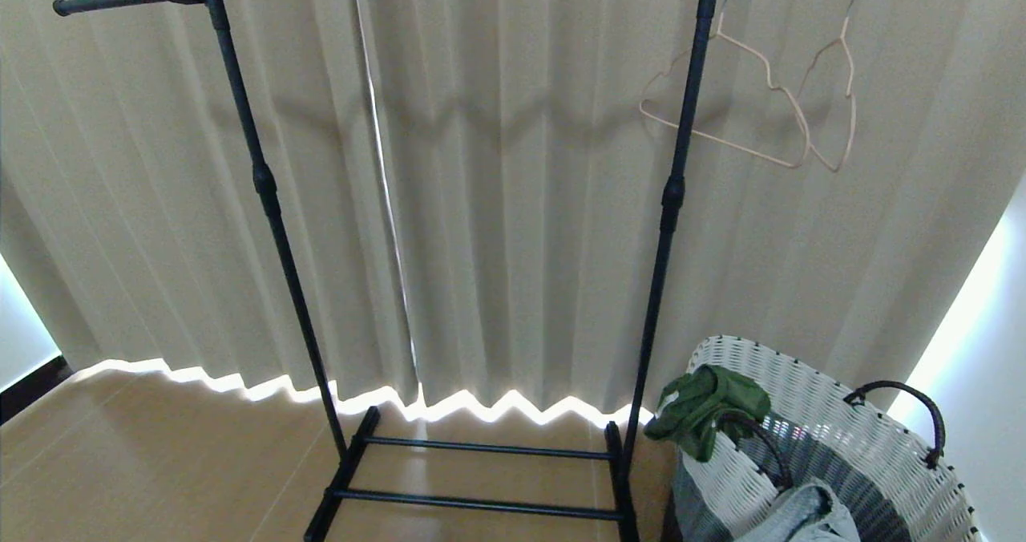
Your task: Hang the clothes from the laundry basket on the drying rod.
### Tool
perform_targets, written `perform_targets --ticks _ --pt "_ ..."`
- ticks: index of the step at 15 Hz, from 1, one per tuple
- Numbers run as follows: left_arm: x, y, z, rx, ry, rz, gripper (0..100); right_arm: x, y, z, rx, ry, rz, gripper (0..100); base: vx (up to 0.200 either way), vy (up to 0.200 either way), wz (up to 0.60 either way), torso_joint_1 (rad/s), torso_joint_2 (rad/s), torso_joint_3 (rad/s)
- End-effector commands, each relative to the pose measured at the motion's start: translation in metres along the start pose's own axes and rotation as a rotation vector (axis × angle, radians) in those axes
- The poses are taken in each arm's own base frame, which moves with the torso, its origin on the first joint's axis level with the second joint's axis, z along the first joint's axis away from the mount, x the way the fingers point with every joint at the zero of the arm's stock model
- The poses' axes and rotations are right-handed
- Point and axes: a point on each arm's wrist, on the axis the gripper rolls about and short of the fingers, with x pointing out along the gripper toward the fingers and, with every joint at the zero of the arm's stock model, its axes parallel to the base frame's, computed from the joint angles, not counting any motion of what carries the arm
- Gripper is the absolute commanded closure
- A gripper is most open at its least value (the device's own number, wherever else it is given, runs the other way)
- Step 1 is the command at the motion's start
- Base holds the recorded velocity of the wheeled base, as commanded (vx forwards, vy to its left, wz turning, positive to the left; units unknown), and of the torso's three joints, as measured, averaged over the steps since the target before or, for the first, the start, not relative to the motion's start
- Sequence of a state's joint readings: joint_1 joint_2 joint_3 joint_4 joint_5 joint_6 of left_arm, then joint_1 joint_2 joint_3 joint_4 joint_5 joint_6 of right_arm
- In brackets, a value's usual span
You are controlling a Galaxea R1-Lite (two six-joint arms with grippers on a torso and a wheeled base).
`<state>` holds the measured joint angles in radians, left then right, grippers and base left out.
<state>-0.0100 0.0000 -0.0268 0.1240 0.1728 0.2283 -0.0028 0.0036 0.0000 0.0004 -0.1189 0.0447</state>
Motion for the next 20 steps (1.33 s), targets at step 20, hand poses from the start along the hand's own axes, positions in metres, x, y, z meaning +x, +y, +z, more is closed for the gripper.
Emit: perform_targets --ticks 20 --pt "-0.0001 0.0001 0.0002 -0.001 -0.001 -0.002 0 0.0001 -0.0003 0.0004 0.003 -0.003 -0.013 0 0.07 0.0 -0.03 0.001 0.0 0.002"
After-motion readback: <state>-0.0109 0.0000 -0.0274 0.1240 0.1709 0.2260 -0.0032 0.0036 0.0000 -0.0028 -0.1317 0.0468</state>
